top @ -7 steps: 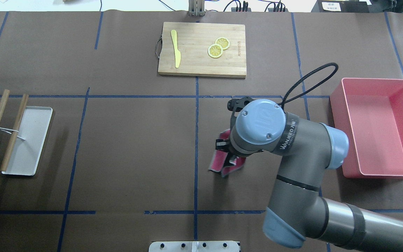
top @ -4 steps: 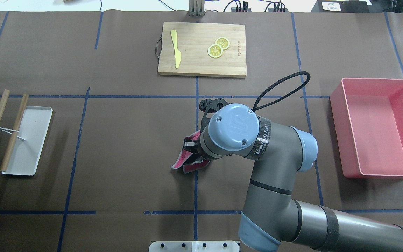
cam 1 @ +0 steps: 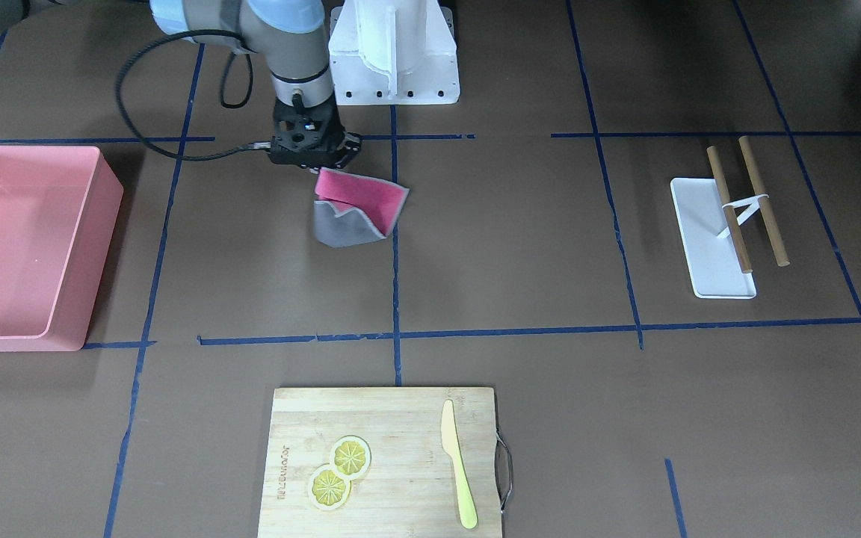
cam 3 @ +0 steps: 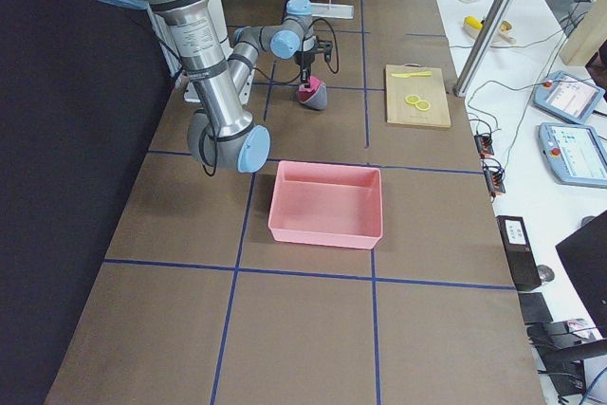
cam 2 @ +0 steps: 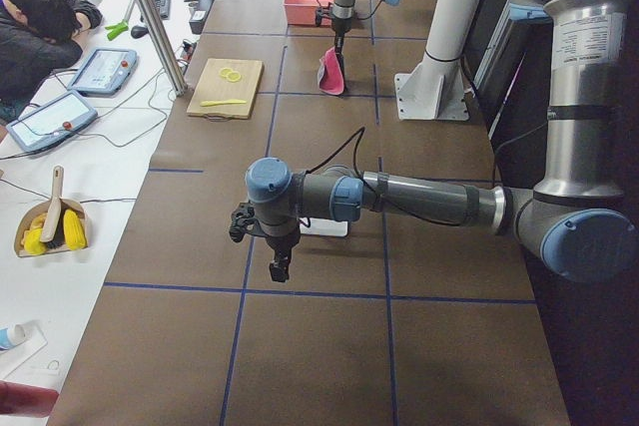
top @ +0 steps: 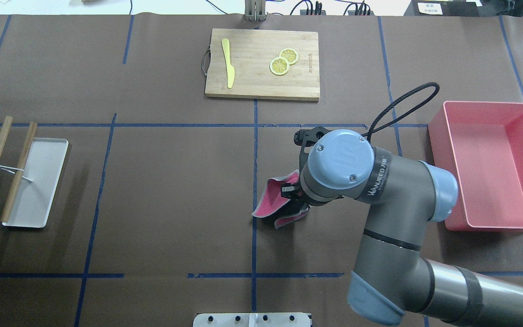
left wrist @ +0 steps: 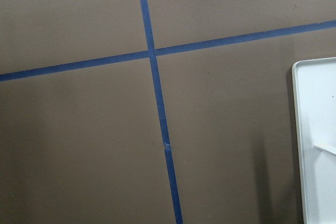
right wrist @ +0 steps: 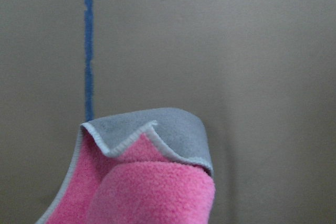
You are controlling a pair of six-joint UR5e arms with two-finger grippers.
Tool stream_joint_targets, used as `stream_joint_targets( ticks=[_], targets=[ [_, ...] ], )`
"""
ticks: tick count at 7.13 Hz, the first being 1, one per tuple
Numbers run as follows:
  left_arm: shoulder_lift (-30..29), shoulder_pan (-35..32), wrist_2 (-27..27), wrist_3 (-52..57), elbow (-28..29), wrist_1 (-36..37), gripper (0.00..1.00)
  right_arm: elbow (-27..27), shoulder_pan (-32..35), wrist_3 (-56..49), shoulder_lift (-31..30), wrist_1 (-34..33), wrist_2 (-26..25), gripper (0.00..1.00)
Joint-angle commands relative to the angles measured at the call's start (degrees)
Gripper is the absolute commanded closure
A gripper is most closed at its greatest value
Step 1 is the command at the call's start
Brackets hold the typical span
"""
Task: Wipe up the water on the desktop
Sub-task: 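Drag the cloth across the table surface with the right gripper, then lift the cloth with the right gripper and carry it over the pink bin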
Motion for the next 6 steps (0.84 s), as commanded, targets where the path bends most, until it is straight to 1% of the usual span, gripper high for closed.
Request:
stream_joint_targets(
  ticks=[1, 2, 3, 4, 5, 6],
  targets=[
    [0.0, -0.3, -0.2, 2.6, 0.6, -0.1, 0.0, 3.5, 5.9, -6.8, -4.2, -2.1, 4.9, 1.0],
    [0.0, -2.0, -0.2, 5.9, 0.7, 0.0, 0.0, 3.5, 9.4, -9.5, -4.1, -2.1, 6.8, 1.0],
    [-0.1, -2.2, -1.5, 5.8, 0.6, 0.2, 0.0, 3.7, 14.0, -10.5, -4.2, -2.8, 10.1, 1.0],
    [-0.3, -2.3, -1.8, 5.7, 0.7, 0.2, 0.0, 5.6, 20.0, -11.0, -4.1, -6.0, 13.1, 1.0],
    [-0.5, -2.3, -1.8, 5.6, 0.6, 0.2, 0.0, 8.8, 24.8, -16.5, -3.5, -12.2, 14.8, 1.0],
    [-0.6, -2.3, -1.8, 5.6, 0.6, 0.3, 0.0, 11.2, 28.0, -25.5, -4.4, -16.1, 15.1, 1.0]
  ],
)
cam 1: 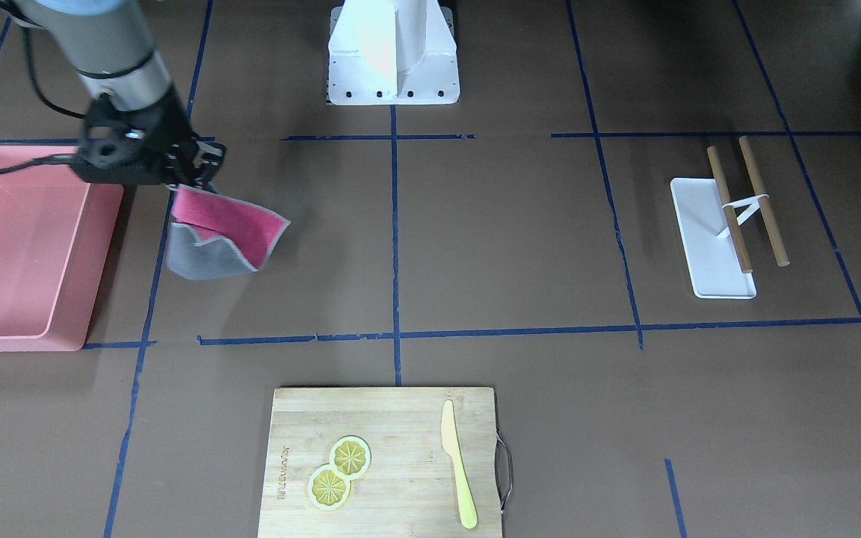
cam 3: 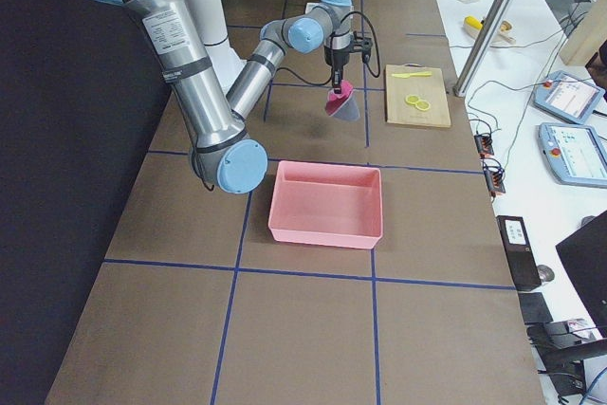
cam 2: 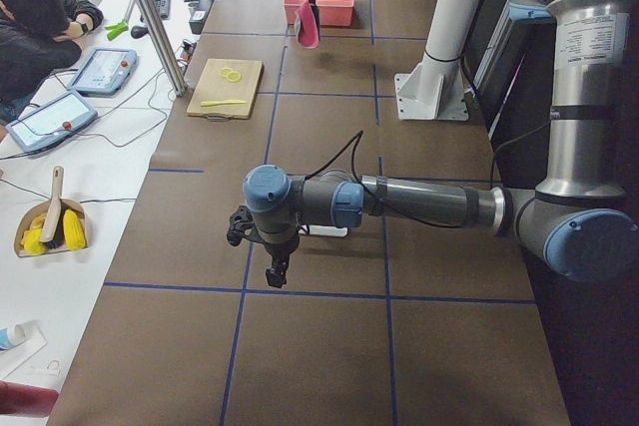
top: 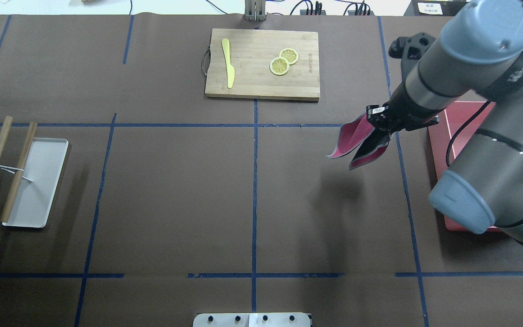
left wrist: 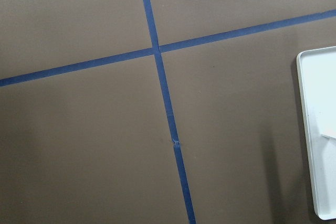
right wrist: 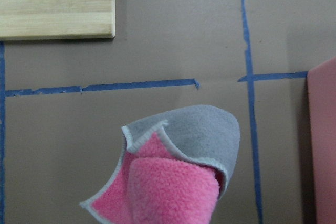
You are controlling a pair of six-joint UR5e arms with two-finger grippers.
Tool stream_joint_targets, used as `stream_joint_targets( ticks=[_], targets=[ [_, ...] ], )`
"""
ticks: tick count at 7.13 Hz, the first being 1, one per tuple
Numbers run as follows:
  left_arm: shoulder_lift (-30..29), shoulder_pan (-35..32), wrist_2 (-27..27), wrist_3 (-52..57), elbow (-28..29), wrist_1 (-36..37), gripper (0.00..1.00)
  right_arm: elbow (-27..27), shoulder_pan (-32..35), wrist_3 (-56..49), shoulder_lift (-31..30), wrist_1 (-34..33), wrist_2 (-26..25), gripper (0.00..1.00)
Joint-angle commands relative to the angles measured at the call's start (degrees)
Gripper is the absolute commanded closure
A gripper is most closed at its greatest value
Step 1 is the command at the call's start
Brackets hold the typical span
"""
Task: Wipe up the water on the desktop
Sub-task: 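Lift the cloth with the right gripper and carry it over the pink bin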
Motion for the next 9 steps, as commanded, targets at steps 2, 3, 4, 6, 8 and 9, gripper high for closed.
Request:
stream_joint_targets(
  ticks=[2, 3, 4, 6, 8, 9],
  targets=[
    [-0.3, -0.1, -0.1, 0.0, 0.0, 0.2, 0.0, 4.0, 13.3, -23.8, -7.6, -6.4, 6.3, 1.0],
    [-0.5, -0.1, -0.1, 0.0, 0.0, 0.3, 0.0, 4.1, 18.1, -32.3, -12.8, -5.9, 8.9, 1.0],
    [-0.5, -0.1, -0.2, 0.0, 0.0, 0.3, 0.0, 4.0, 22.2, -39.7, -17.0, -5.9, 10.4, 1.0],
    [-0.6, -0.1, -0.1, 0.0, -0.3, 0.3, 0.0, 3.8, 26.1, -45.1, -21.5, -5.9, 13.1, 1.0],
    [-0.6, -0.1, -0.2, 0.0, -0.4, 0.4, 0.0, 2.4, 26.1, -45.1, -21.4, -5.9, 13.0, 0.29],
    [-0.6, 0.0, -0.1, 0.0, -0.4, 0.3, 0.0, 2.1, 26.1, -44.6, -21.6, -5.9, 12.9, 0.0]
  ],
)
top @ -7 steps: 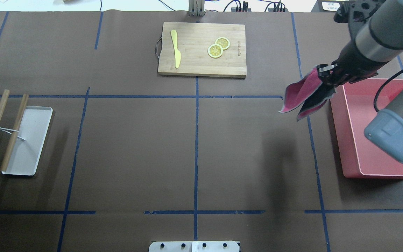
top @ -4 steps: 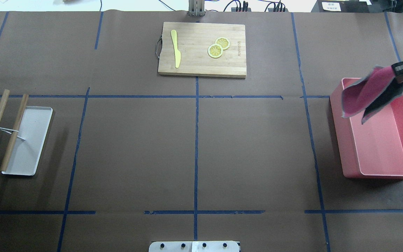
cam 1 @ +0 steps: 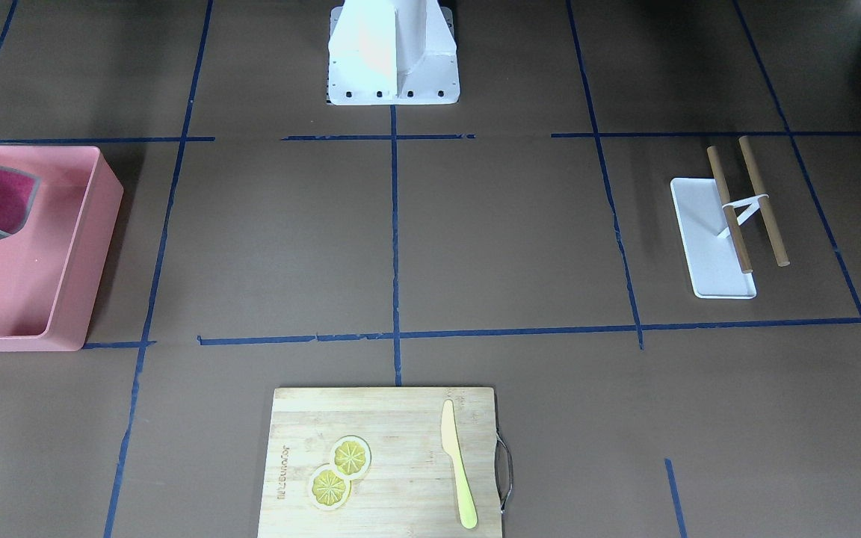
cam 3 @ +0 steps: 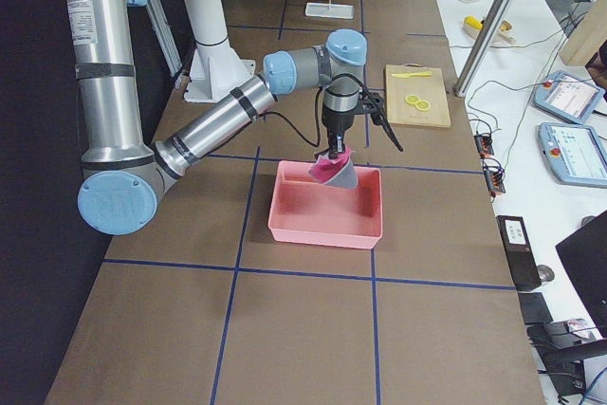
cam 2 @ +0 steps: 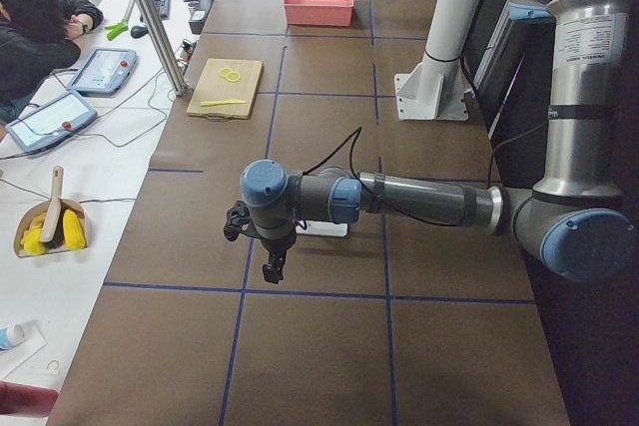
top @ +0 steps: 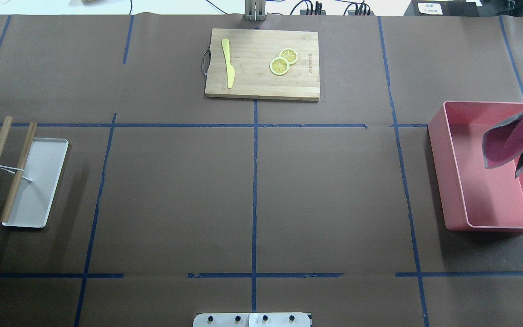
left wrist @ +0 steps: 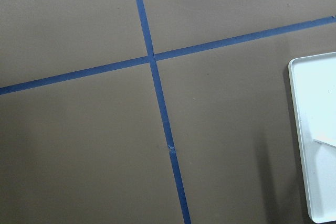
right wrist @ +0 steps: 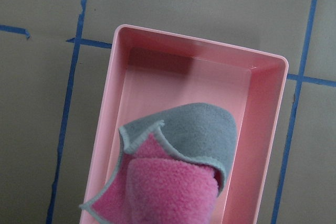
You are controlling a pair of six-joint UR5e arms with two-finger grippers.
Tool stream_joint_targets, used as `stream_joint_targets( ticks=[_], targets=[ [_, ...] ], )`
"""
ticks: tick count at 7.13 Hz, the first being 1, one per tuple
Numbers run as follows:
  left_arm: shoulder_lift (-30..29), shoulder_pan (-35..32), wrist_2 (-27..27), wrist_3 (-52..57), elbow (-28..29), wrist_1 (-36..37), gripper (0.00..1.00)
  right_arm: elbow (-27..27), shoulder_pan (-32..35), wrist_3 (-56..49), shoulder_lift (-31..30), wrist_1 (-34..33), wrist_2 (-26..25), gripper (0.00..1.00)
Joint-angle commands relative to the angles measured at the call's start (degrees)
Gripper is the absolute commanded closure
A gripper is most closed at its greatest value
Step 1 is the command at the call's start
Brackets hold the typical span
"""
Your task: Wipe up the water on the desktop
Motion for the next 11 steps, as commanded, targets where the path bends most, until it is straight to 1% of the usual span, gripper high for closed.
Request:
stream_joint_targets(
  ticks=[1, 4, 5, 6, 7, 10, 11],
  targets=[
    [0.0, 0.0, 0.0, 0.0, 0.0, 0.1, 0.0, -1.2, 0.1, 0.0, -0.2, 0.1, 0.0, 0.0],
    [1.0, 0.0, 0.1, 0.3, -0.2, -0.7, 0.0, -1.7, 0.2, -0.2, -0.3, 0.1, -0.1, 0.0],
    [0.0, -0.1, 0.4, 0.0, -0.2, -0.7, 0.0, -2.3, 0.5, -0.4, -0.4, 0.1, -0.3, 0.0],
    [0.3, -0.1, 0.7, 0.3, 0.1, -0.7, 0.0, -2.8, 2.6, -2.7, -0.5, 0.0, 0.0, 0.0],
    [0.3, -0.2, 0.7, 0.4, 0.7, -0.7, 0.0, -4.5, 5.4, -7.5, -1.2, 0.0, 0.2, 0.0],
    [0.1, -1.1, 0.8, 0.3, 0.7, -0.2, 0.0, -12.6, 14.7, -24.1, -5.3, 0.4, 0.1, 0.0],
    [0.5, -1.4, 0.7, 0.4, 0.2, 0.0, 0.0, -15.8, 16.2, -23.8, -7.6, 7.0, 0.0, 0.0]
  ],
)
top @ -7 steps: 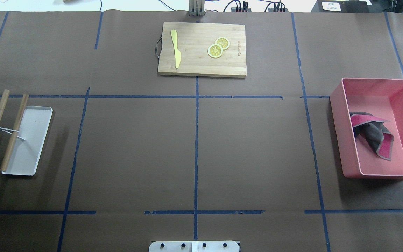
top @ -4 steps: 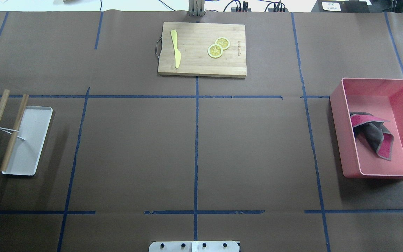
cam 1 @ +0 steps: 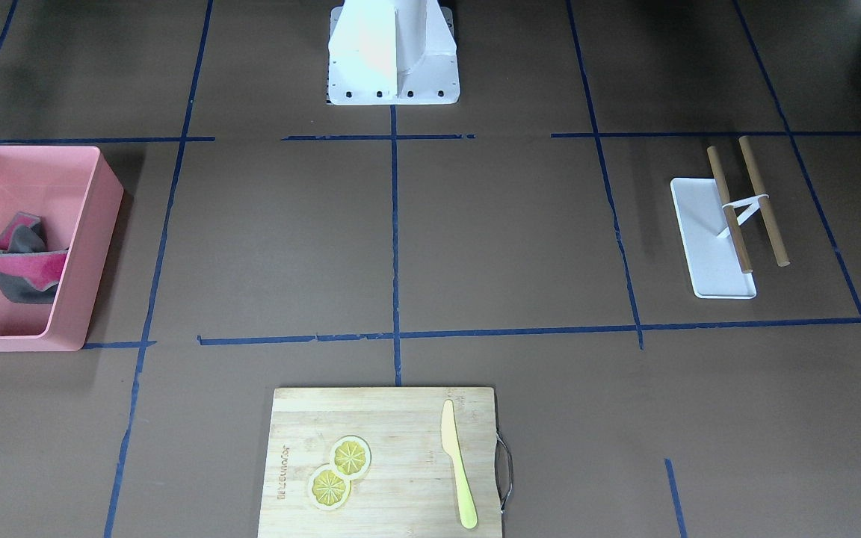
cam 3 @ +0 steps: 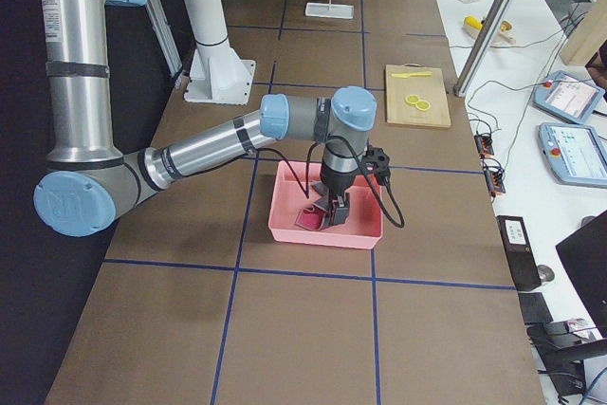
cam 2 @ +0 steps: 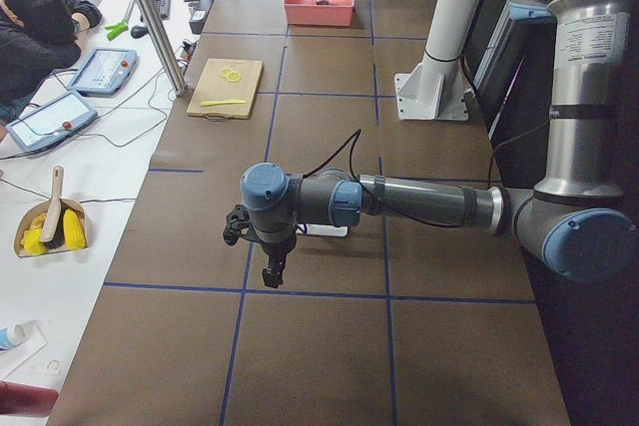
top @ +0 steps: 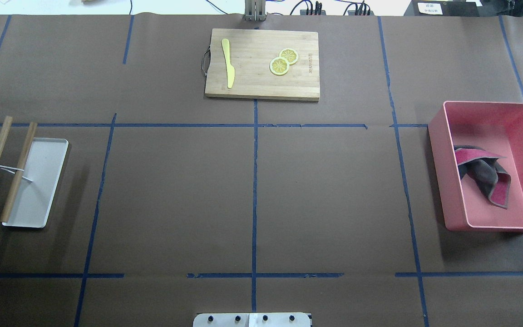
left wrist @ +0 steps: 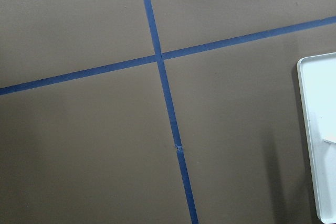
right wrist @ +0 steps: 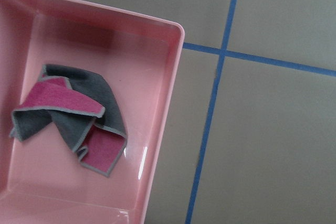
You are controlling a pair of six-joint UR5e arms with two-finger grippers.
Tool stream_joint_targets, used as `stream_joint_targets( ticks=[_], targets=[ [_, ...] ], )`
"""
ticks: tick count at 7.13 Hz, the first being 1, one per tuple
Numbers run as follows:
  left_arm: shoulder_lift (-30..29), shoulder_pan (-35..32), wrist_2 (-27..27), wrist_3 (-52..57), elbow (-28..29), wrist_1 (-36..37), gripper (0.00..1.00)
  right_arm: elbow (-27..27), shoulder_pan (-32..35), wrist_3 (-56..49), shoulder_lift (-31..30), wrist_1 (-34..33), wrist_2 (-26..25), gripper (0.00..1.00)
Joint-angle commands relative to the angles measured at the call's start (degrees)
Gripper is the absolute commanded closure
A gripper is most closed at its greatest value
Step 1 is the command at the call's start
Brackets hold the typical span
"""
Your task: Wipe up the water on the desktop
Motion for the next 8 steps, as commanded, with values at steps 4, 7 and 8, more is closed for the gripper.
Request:
stream_joint_targets(
  ticks=[4, 7, 8],
  targets=[
    [0.9, -2.2, -0.5, 5.4, -0.8, -0.1, 0.0, -12.1, 2.4, 8.6, -4.8, 22.6, 0.3, 0.0],
    [1.0, -2.2, -0.1, 5.8, 0.2, 0.2, 0.0, -12.3, 1.8, 8.8, -4.8, 22.6, 0.3, 0.0],
    [1.0, -2.3, -0.1, 5.8, 0.2, 0.3, 0.0, -12.2, 1.7, 8.8, -4.8, 22.6, 0.3, 0.0]
  ],
)
